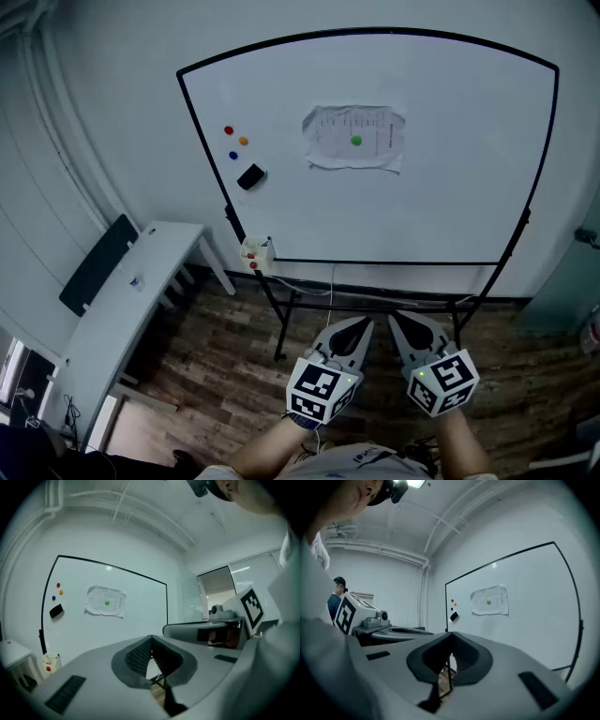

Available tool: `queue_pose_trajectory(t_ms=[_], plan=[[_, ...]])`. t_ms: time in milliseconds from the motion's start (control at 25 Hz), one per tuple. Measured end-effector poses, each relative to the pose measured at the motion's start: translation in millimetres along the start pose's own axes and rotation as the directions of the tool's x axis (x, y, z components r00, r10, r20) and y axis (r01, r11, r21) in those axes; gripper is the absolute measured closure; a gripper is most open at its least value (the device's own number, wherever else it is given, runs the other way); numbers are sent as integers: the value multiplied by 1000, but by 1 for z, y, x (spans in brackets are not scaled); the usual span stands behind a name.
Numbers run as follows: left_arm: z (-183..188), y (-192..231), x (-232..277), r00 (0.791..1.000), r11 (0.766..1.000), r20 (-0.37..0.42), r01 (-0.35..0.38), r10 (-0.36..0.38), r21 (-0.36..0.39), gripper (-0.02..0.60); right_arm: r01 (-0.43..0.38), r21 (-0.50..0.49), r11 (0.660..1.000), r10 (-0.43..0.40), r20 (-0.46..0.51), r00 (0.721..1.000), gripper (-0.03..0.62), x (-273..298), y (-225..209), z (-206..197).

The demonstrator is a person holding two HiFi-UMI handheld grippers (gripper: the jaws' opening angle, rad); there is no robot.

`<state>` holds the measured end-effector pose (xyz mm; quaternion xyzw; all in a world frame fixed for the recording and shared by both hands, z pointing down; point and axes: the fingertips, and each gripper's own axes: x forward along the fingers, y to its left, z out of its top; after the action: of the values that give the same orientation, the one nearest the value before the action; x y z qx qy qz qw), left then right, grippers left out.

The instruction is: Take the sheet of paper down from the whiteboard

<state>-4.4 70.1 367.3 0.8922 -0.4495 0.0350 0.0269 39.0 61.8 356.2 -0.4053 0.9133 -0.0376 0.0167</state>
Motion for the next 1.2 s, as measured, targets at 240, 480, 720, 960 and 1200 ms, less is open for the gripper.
queue_pose_trajectory(t_ms=[240, 480, 720, 960, 1200], plan=[[-2, -3, 2, 1000, 1000, -4, -5, 5, -9, 568, -1, -1, 1000, 1, -6, 1000, 582, -3, -2, 0], [-9, -7, 5, 1000, 1000, -10, -10, 10, -6, 569, -19, 39, 999, 18, 16, 1000, 580, -10, -5, 0], [-1, -4, 12, 999, 999, 0, -33, 33, 23, 568, -4, 60, 998, 0, 63, 998, 580, -19, -25, 15], [9, -8, 25, 998, 997, 20, -67, 66, 41, 568, -12, 48, 999, 7, 104, 995, 580, -26, -42, 29], [10, -12, 42, 998, 997, 13, -61, 60, 47, 568, -15, 61, 998, 9, 95, 995, 580, -24, -56, 24]])
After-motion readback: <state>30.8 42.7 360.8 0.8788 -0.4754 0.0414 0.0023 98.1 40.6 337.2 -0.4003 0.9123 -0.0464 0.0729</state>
